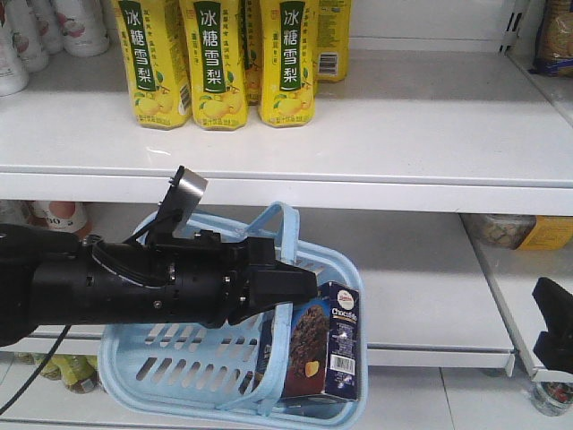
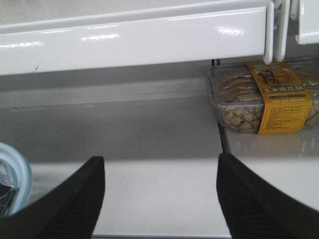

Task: Left arm holds basket, right arm returns cookies
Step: 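Reach the right gripper down toward the Chocofello box in the basket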

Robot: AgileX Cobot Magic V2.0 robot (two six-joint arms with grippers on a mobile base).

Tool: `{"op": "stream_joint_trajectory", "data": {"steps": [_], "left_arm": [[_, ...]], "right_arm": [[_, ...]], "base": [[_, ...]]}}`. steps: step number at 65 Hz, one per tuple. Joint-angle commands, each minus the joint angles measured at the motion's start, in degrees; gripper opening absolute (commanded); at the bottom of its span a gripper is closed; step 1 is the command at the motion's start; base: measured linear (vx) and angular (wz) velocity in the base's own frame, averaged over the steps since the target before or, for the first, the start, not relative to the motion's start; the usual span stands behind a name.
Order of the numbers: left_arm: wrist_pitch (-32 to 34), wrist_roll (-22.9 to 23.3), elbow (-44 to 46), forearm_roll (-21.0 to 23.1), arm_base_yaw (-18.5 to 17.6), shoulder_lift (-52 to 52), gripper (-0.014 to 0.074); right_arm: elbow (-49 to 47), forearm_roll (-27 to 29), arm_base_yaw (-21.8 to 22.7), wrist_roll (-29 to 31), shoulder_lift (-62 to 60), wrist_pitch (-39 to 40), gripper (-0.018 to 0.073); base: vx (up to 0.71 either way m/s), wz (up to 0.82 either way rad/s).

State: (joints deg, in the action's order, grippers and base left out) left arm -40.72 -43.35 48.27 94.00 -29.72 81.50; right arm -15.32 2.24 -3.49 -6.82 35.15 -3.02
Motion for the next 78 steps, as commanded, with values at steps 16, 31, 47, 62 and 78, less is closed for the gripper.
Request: {"op": "stream_joint_trajectory", "data": {"steps": [16,31,47,62,78], "left_arm": [[-0.4,-0.9,2.1,4.5,0.0,-2.4,-0.0003],[-0.4,-0.9,2.1,4.5,0.0,-2.4,-0.0003],[-0.4,-0.9,2.1,4.5,0.0,-2.4,-0.0003],[-0.4,-0.9,2.1,4.5,0.0,-2.4,-0.0003],[-0.4,-0.9,2.1,4.5,0.0,-2.4,-0.0003]], "right_arm": [[-7.7,14.6,0.0,0.4,3.0,-6.5,0.049],[-17.9,22.7,-10.4,6.8,12.2,-17.3,0.049],[-23.8,34.5,-18.5,14.6,24.5,-23.8,0.049],[-24.5,54.1,-18.5,31.3,31.5,-25.4,0.049],[-24.5,60.2,-18.6,39.4,37.2,-28.0,0.049]], "base": [[0.0,0.0],[0.0,0.0],[0.0,0.0],[0.0,0.0],[0.0,0.0]]}}
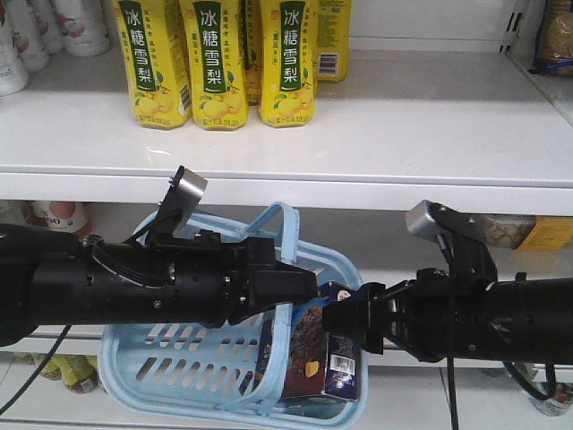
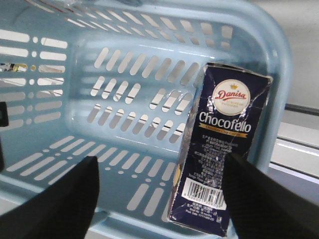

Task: Left arm holds basket, right arm returns cookies
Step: 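Reach the right gripper down toward the Chocofello box in the basket, then close the right gripper on the top of the Chocofello box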

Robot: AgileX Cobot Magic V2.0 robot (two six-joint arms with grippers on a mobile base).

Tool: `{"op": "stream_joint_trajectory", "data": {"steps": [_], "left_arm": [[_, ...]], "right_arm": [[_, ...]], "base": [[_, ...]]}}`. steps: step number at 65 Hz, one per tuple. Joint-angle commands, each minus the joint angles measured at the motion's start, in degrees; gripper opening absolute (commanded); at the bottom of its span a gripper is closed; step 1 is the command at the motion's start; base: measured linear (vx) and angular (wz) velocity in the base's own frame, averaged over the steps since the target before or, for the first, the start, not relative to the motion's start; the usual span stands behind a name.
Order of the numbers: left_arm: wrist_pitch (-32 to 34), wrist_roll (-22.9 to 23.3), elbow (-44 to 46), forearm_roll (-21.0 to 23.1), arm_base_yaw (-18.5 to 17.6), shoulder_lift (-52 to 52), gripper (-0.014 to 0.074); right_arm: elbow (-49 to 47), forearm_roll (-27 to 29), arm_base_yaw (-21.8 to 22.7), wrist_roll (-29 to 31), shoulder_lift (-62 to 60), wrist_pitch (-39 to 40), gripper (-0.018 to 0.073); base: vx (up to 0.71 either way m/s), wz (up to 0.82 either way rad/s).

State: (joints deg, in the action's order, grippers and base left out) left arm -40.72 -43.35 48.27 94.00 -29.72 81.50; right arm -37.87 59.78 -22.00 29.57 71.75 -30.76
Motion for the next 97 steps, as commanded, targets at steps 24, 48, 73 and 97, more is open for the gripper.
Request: {"op": "stream_joint_trajectory", "data": {"steps": [24,48,73,97], "left_arm": [[-0.4,-0.9,2.1,4.5,0.0,-2.4,-0.0003],[-0.4,-0.9,2.1,4.5,0.0,-2.4,-0.0003],[-0.4,-0.9,2.1,4.5,0.0,-2.4,-0.0003],[-0.4,-0.9,2.1,4.5,0.0,-2.4,-0.0003]], "right_arm": [[-1.9,4.2,-0.1,6.1,6.6,1.1,0.049],[-4.1,7.9,-0.1,9.2,10.8,1.1,0.049],[-8.9,8.1,-1.1,10.7,16.1,-1.3,0.049],[-9.7,8.0,-5.3,10.7,21.9,6.5,0.0487]], "base": [[0.0,0.0],[0.0,0.0],[0.0,0.0],[0.0,0.0]]}}
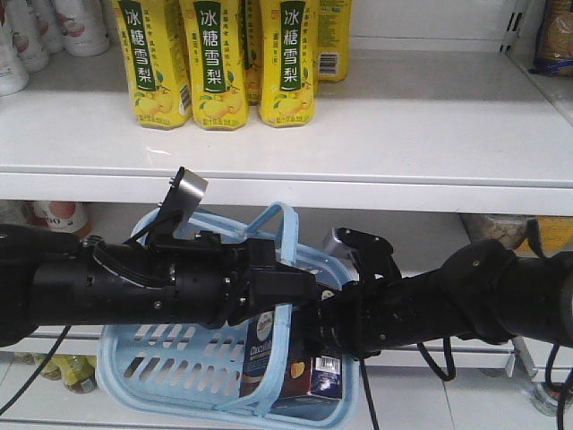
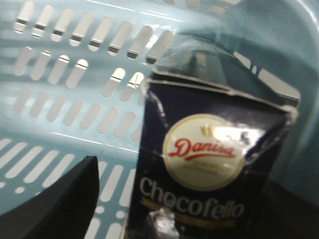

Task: Left arm holds basket, right arm returns cookies
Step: 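Close the right gripper on the top of the Chocofello box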

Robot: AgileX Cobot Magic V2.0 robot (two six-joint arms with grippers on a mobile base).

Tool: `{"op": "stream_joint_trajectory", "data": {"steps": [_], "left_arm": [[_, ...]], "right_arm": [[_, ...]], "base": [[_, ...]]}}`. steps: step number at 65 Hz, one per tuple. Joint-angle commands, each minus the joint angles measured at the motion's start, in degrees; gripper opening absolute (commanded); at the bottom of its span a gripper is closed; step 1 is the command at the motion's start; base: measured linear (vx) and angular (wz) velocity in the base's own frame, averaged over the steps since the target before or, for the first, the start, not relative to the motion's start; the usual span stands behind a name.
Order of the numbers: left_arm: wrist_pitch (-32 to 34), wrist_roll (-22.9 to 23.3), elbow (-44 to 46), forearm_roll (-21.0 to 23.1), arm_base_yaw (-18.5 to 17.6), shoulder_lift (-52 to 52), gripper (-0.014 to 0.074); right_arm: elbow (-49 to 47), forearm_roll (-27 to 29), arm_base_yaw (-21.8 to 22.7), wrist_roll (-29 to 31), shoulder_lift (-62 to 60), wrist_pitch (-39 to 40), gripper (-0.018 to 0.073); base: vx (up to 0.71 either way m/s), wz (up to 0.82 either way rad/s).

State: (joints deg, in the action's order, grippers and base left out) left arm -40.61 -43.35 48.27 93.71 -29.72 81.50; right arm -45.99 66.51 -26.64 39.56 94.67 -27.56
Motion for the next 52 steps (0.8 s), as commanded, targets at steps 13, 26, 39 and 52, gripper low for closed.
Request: {"op": "stream_joint_trajectory", "data": {"steps": [13,26,39,52], "left_arm": [[-0.5,-0.9,2.1,4.8,0.0,-2.4,-0.0003],[-0.5,-0.9,2.1,4.8,0.0,-2.4,-0.0003],[-0.5,-0.9,2.1,4.8,0.0,-2.4,-0.0003],[-0.5,-0.9,2.1,4.8,0.0,-2.4,-0.0003]], "right_arm": [[-1.6,1.3,-0.8,0.7,-0.2,5.4,0.0441],[-1.6,1.3,-0.8,0.7,0.0,5.0,0.0342],[-1.6,1.3,-0.8,0.7,0.0,4.7,0.0214],[-1.6,1.3,-0.7,0.7,-0.8,4.9,0.0127]], "base": [[0.0,0.0],[0.0,0.0],[0.0,0.0],[0.0,0.0]]}}
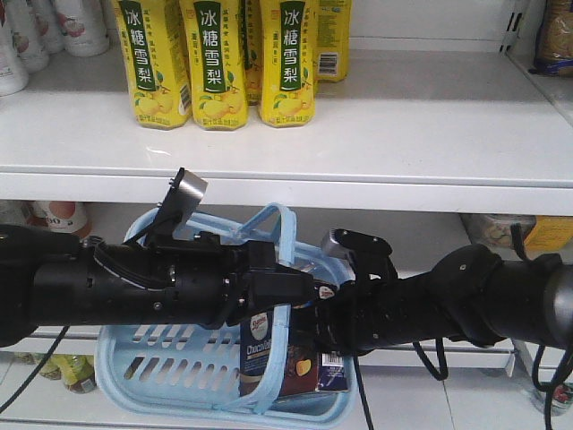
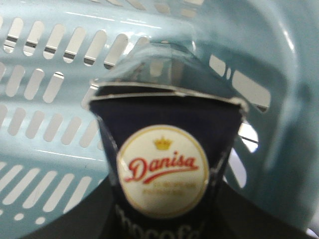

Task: Left arm holds basket, right arm returns cookies
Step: 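Close the right gripper on the top of the Chocofello box, then lift the Chocofello box out of the basket with the right gripper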

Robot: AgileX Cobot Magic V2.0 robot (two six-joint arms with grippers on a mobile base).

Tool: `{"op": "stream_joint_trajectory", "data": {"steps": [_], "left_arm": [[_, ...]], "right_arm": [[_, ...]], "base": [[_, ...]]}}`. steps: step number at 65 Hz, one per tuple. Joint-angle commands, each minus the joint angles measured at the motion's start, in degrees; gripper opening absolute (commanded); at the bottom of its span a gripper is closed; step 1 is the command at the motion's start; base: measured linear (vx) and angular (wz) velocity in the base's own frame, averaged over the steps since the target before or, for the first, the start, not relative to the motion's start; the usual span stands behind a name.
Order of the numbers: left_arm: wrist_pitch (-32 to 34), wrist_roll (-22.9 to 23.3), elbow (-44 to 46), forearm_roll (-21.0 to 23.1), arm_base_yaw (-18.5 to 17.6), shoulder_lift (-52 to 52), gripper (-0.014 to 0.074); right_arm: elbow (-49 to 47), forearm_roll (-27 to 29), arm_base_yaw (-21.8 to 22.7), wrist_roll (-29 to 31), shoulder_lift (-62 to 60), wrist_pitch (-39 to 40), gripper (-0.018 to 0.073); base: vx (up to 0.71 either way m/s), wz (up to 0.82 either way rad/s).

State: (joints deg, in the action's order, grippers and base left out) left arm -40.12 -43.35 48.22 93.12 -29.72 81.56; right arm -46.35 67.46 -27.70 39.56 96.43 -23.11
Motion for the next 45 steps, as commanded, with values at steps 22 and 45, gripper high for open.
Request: {"op": "stream_joint_trajectory", "data": {"steps": [22,45], "left_arm": [[-1.0,-0.9,2.2,5.4,0.0,-2.4,-0.0003],[-1.0,-0.9,2.2,5.4,0.0,-2.4,-0.0003]], "right_arm": [[-0.9,-0.2,0.4,0.0,-8.2,-0.5,0.012],[-0.9,-9.3,0.4,-7.8,-14.5,-1.8,0.0123]], "base": [[0.0,0.0],[0.0,0.0]]}}
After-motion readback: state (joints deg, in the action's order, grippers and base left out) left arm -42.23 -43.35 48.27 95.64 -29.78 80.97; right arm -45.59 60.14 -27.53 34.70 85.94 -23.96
